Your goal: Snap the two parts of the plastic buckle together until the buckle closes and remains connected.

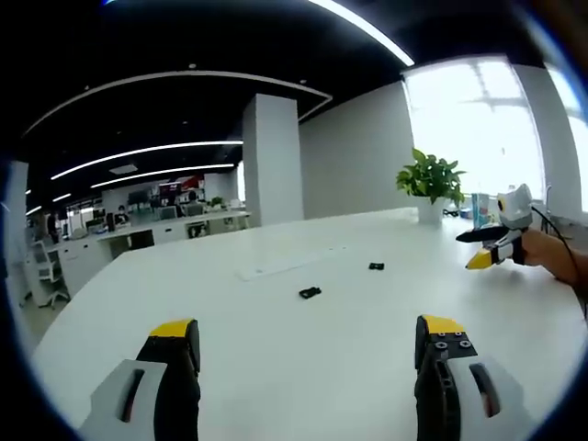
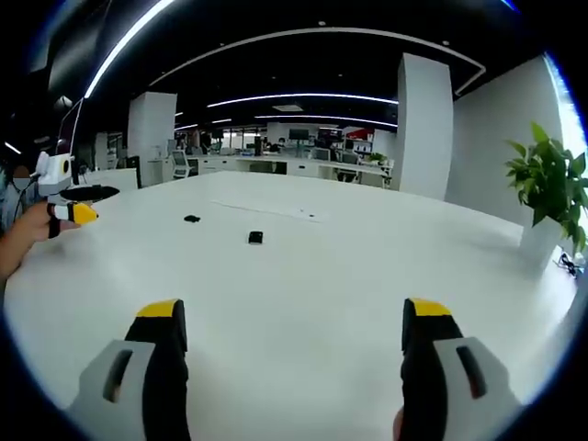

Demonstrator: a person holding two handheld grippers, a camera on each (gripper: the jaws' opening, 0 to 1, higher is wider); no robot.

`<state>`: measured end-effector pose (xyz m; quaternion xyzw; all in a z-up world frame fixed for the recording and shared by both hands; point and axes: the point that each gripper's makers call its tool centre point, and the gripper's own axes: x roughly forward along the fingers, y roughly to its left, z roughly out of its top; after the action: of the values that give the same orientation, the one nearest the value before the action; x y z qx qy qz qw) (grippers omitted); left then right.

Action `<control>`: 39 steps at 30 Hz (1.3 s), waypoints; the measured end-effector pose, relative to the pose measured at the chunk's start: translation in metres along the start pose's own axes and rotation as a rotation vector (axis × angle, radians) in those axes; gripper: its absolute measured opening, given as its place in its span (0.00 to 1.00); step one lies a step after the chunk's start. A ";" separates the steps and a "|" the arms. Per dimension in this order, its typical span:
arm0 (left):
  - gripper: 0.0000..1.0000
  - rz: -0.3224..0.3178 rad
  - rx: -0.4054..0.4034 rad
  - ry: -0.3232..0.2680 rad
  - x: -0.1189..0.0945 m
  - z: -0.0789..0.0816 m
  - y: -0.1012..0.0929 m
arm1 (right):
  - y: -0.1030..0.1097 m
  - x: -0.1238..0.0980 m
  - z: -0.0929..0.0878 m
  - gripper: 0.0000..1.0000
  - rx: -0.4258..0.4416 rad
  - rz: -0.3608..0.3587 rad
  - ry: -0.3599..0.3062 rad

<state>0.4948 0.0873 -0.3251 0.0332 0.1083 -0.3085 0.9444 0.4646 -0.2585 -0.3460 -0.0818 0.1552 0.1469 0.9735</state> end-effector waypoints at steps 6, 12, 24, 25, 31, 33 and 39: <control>1.00 0.005 0.000 -0.002 0.000 0.000 0.002 | -0.002 0.001 0.001 0.99 -0.005 -0.007 -0.001; 1.00 0.005 -0.002 0.001 -0.001 0.000 0.001 | -0.002 0.001 0.000 0.99 -0.008 -0.010 0.001; 0.94 0.004 -0.005 0.004 -0.002 0.001 0.001 | -0.001 0.002 0.000 0.99 -0.017 -0.008 0.003; 0.94 0.004 -0.003 0.006 -0.002 0.000 0.001 | -0.001 0.002 0.000 1.00 -0.019 -0.010 0.003; 0.99 0.010 -0.006 0.009 -0.001 -0.001 0.002 | -0.001 0.001 0.000 1.00 -0.022 -0.012 0.004; 0.99 0.008 -0.007 0.010 0.000 -0.001 0.002 | -0.001 0.002 -0.001 1.00 -0.026 -0.010 0.006; 0.99 0.004 0.004 0.008 0.000 -0.002 0.000 | 0.000 0.002 -0.002 1.00 -0.031 -0.006 0.010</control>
<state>0.4943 0.0873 -0.3267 0.0368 0.1115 -0.3066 0.9446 0.4661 -0.2581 -0.3483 -0.0983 0.1577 0.1458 0.9717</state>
